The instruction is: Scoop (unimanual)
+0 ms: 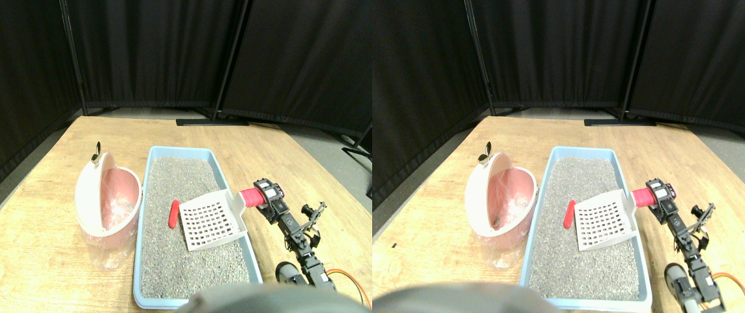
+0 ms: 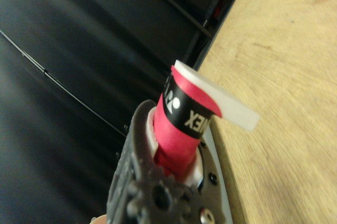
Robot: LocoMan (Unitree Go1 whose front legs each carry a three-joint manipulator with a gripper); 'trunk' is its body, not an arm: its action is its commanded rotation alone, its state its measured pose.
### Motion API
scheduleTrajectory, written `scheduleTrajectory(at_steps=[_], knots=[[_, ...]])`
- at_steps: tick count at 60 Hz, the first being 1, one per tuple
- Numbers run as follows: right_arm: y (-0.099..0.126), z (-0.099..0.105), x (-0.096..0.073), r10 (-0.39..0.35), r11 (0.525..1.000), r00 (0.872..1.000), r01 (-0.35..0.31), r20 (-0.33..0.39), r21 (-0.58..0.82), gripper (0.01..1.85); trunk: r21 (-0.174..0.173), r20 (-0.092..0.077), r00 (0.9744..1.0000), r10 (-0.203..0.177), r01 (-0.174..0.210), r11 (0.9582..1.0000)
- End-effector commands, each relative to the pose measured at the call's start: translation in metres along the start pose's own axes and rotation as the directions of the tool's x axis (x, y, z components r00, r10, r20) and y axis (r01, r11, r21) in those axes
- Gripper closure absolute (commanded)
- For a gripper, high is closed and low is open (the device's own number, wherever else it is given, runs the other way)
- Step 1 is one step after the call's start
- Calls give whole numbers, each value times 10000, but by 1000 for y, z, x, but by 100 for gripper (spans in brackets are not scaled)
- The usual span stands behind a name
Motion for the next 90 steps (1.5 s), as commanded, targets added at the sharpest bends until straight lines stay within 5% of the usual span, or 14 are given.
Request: scheduleTrajectory(at_steps=[1, 21, 59, 90], knots=[[-2, 23, 8, 166, 9994, 9978, -145, 638, -322, 181, -121, -133, 9995, 282, -283, 9995], [-8, 48, 35, 896, 9907, 9897, -771, 1113, -1120, 181, -362, -79, 9981, 604, -606, 9975], [11, 71, 70, 230, 9261, 9932, -643, -1145, -3719, 181, -692, -196, 9937, 1104, -1115, 9913], [26, 68, 95, 1605, 8226, 9789, -2035, -1266, -5309, 181, -904, -402, 9908, 1295, -1327, 9870]])
